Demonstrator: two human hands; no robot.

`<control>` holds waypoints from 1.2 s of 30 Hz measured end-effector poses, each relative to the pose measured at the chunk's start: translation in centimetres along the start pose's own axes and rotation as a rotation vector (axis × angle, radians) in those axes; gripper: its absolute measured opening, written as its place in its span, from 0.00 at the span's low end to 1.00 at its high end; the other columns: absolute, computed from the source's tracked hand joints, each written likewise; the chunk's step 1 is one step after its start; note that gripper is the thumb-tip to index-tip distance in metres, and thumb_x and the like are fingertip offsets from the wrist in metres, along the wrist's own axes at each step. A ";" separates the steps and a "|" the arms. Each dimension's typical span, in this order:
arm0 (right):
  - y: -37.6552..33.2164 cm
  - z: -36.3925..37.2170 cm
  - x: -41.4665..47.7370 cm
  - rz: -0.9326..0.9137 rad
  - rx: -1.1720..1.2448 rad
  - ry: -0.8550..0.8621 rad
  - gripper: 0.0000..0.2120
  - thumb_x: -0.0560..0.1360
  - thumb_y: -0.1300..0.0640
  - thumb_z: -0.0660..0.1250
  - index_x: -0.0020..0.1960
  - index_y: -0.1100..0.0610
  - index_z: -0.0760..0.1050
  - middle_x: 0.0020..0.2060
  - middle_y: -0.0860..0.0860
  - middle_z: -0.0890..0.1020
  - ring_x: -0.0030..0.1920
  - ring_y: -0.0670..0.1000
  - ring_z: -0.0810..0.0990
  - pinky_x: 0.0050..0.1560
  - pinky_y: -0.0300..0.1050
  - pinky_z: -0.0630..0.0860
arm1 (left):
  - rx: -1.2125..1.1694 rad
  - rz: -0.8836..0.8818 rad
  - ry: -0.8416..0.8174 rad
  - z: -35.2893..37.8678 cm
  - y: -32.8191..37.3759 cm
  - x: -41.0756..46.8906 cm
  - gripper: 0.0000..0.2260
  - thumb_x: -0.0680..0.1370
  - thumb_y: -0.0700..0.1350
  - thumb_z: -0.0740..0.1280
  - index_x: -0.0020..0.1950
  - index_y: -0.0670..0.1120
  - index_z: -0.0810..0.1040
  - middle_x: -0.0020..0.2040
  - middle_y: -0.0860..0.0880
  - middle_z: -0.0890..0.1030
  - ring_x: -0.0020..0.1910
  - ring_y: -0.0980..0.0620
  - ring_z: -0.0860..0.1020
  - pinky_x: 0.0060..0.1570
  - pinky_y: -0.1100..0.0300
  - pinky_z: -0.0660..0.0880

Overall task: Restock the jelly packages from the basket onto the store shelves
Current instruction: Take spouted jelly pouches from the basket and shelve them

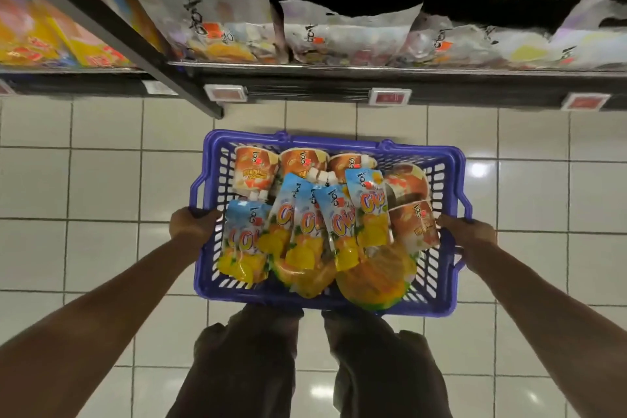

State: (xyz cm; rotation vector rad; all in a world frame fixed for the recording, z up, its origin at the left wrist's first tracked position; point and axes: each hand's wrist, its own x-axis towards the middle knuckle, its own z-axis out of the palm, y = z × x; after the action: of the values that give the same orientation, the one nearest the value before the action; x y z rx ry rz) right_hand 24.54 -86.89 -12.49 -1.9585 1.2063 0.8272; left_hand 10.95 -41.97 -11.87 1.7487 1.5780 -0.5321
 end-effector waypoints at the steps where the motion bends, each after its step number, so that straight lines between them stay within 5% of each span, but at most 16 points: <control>1: 0.0 0.0 0.0 -0.001 -0.006 0.002 0.13 0.67 0.54 0.79 0.43 0.58 0.77 0.37 0.56 0.84 0.39 0.59 0.84 0.50 0.58 0.82 | 0.002 0.010 -0.002 -0.1 -0.2 -0.1 0.12 0.73 0.47 0.74 0.51 0.42 0.78 0.46 0.42 0.81 0.43 0.43 0.79 0.47 0.51 0.78; 5: -0.5 -0.9 -1.7 0.007 0.014 -0.039 0.17 0.70 0.57 0.77 0.55 0.62 0.78 0.43 0.57 0.84 0.44 0.60 0.82 0.53 0.57 0.81 | 0.016 0.062 -0.035 -1.2 0.2 -1.9 0.17 0.71 0.48 0.76 0.54 0.44 0.74 0.50 0.42 0.80 0.50 0.40 0.80 0.51 0.46 0.79; 7: -1.3 -1.2 -4.0 -0.052 -0.093 0.065 0.21 0.72 0.56 0.75 0.61 0.64 0.76 0.50 0.60 0.82 0.48 0.59 0.79 0.47 0.50 0.78 | 0.086 0.137 0.085 -1.5 0.8 -3.9 0.27 0.69 0.48 0.78 0.62 0.42 0.71 0.56 0.41 0.78 0.57 0.38 0.78 0.56 0.44 0.77; 10: -2.0 -0.8 -8.4 -0.359 -0.255 0.275 0.22 0.73 0.58 0.73 0.64 0.64 0.74 0.57 0.62 0.80 0.54 0.61 0.79 0.50 0.47 0.74 | 0.050 0.366 0.283 -0.4 1.9 -8.4 0.29 0.68 0.43 0.78 0.65 0.42 0.70 0.60 0.42 0.76 0.57 0.43 0.76 0.53 0.49 0.76; 14: -2.9 2.6 -12.4 -0.557 -0.254 0.001 0.05 0.75 0.59 0.69 0.50 0.54 0.79 0.47 0.55 0.84 0.42 0.52 0.81 0.38 0.42 0.75 | 0.051 0.504 -0.174 4.5 4.1 -14.7 0.07 0.75 0.42 0.70 0.46 0.47 0.72 0.46 0.47 0.77 0.45 0.47 0.77 0.41 0.56 0.75; 16: -3.2 4.7 -12.9 -0.670 -0.346 -0.073 0.08 0.76 0.58 0.68 0.55 0.53 0.80 0.49 0.53 0.85 0.42 0.47 0.80 0.37 0.37 0.75 | 0.098 0.555 -0.261 7.7 4.7 -16.3 0.11 0.75 0.43 0.70 0.37 0.48 0.70 0.39 0.51 0.75 0.39 0.49 0.75 0.35 0.60 0.69; 19: -3.5 7.3 -11.7 -0.713 -0.642 -0.016 0.22 0.76 0.45 0.67 0.68 0.52 0.73 0.61 0.54 0.79 0.60 0.55 0.77 0.58 0.47 0.76 | 0.051 0.508 -0.297 11.1 5.2 -16.8 0.06 0.74 0.48 0.71 0.42 0.46 0.79 0.39 0.50 0.80 0.38 0.50 0.78 0.36 0.56 0.74; 21: -3.7 8.4 -10.6 -0.664 -0.747 0.017 0.28 0.75 0.38 0.65 0.70 0.52 0.69 0.66 0.55 0.74 0.67 0.58 0.71 0.67 0.55 0.71 | 0.065 0.457 -0.241 12.6 5.2 -16.2 0.13 0.73 0.51 0.72 0.49 0.42 0.79 0.42 0.50 0.78 0.41 0.51 0.77 0.35 0.61 0.70; 26: -5.1 9.0 -9.5 -0.680 -0.981 0.037 0.35 0.74 0.32 0.64 0.69 0.56 0.70 0.68 0.58 0.72 0.70 0.61 0.65 0.70 0.55 0.63 | 0.020 0.524 -0.221 12.4 5.4 -15.7 0.09 0.75 0.51 0.72 0.39 0.51 0.77 0.32 0.59 0.75 0.32 0.60 0.75 0.27 0.72 0.64; 29: -5.6 7.7 -10.3 -0.641 -0.783 0.014 0.36 0.67 0.32 0.71 0.66 0.54 0.73 0.62 0.55 0.77 0.62 0.58 0.75 0.62 0.52 0.74 | -0.045 0.577 -0.234 10.6 5.1 -15.9 0.14 0.77 0.48 0.71 0.33 0.53 0.73 0.26 0.61 0.74 0.26 0.65 0.72 0.27 0.74 0.65; 32: -5.5 5.0 -13.2 -0.609 -0.367 -0.102 0.26 0.65 0.39 0.78 0.57 0.53 0.79 0.50 0.49 0.84 0.46 0.48 0.81 0.42 0.41 0.79 | -0.102 0.582 -0.260 6.6 5.5 -17.0 0.20 0.78 0.48 0.69 0.28 0.53 0.68 0.21 0.60 0.72 0.21 0.62 0.70 0.24 0.71 0.64; 34: -5.6 2.6 -16.1 -0.557 -0.141 -0.177 0.20 0.67 0.49 0.80 0.56 0.53 0.80 0.45 0.48 0.84 0.39 0.43 0.80 0.33 0.30 0.74 | -0.160 0.540 -0.297 3.0 6.2 -18.6 0.18 0.78 0.50 0.69 0.29 0.52 0.72 0.23 0.61 0.75 0.23 0.63 0.72 0.26 0.72 0.65; 36: -6.1 0.1 -19.6 -0.465 0.098 -0.258 0.16 0.69 0.56 0.78 0.56 0.54 0.81 0.43 0.47 0.85 0.42 0.48 0.85 0.35 0.35 0.79 | -0.281 0.458 -0.331 -1.0 7.4 -20.9 0.13 0.78 0.51 0.69 0.33 0.53 0.80 0.30 0.58 0.81 0.31 0.61 0.80 0.35 0.63 0.77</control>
State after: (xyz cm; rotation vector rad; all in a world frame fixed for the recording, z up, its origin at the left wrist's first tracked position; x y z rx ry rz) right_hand 22.90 -75.31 4.38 -1.8763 0.5953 0.7300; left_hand 14.45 -55.47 5.33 1.6343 0.9335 -0.3306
